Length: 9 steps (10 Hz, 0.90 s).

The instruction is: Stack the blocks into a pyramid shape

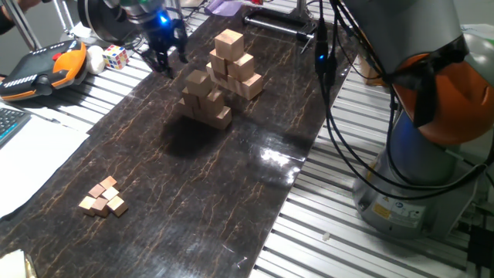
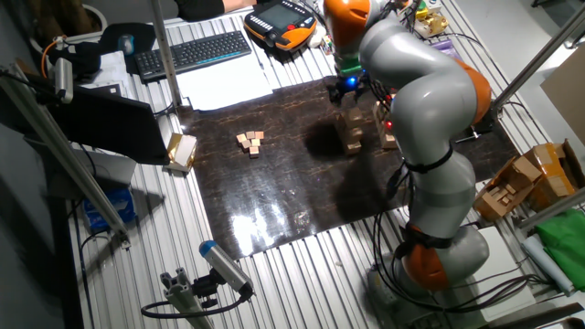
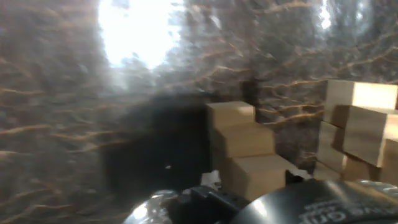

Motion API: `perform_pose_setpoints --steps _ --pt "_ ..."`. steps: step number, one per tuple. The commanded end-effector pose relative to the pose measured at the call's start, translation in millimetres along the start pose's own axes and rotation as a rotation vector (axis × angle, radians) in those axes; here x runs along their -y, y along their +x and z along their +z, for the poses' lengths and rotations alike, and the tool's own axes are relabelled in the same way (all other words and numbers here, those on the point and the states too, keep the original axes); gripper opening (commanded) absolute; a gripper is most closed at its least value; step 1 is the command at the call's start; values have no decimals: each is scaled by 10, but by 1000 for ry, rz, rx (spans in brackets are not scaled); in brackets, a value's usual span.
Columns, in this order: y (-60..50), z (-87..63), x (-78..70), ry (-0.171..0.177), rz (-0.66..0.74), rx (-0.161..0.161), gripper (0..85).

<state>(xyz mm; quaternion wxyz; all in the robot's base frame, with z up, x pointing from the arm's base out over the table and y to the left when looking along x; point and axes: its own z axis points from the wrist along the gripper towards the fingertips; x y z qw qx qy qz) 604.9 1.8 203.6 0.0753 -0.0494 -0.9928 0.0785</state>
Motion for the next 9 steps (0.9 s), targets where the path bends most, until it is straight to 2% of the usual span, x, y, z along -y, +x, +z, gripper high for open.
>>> perform_pose_setpoints --steps 1,3,5,7,9 --pt "-1 -73 -113 -1 4 4 347" --pt "17 -178 -271 -19 11 4 170" --pt "45 -266 -359 -28 3 4 7" --pt "81 -297 -407 -32 -2 2 7" --pt "147 -336 -421 -29 -28 19 7"
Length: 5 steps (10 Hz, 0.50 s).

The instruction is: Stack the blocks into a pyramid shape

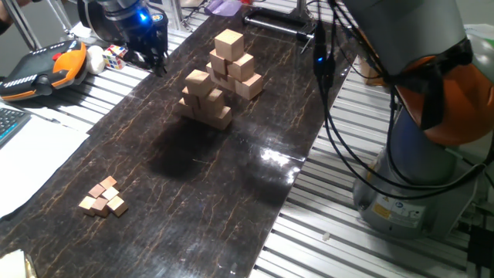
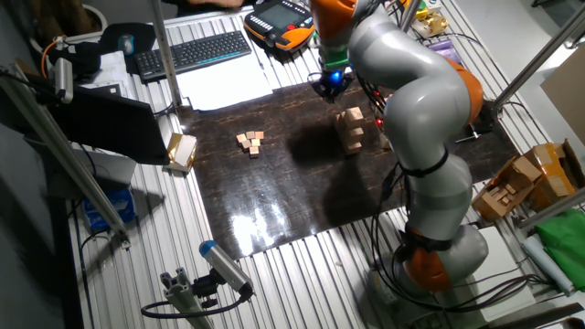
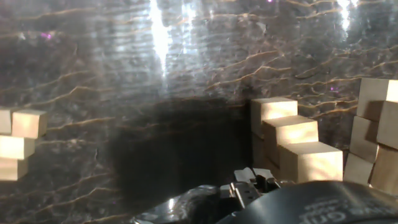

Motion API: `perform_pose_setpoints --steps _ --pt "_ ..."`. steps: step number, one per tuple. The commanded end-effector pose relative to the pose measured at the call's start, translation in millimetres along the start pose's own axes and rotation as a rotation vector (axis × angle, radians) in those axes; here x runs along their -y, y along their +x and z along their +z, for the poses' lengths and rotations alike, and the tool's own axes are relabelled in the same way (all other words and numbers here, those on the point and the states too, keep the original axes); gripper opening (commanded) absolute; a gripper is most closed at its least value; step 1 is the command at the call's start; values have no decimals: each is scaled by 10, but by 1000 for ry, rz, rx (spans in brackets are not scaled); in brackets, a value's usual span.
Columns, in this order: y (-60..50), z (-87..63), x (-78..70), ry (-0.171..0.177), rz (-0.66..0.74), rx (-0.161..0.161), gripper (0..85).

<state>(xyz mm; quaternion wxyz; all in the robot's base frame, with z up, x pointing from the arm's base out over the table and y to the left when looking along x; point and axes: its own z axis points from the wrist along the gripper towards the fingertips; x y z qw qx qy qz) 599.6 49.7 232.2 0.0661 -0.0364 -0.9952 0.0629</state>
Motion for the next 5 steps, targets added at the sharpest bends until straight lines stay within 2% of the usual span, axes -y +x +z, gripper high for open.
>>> perform_pose_setpoints --steps 1,2,3,5 --pt "18 -1 -1 -17 -8 -2 7" --pt "26 -4 3 -34 -16 -3 7" --pt "25 -4 5 -34 -21 6 7" --pt "25 3 3 -39 -9 4 7"
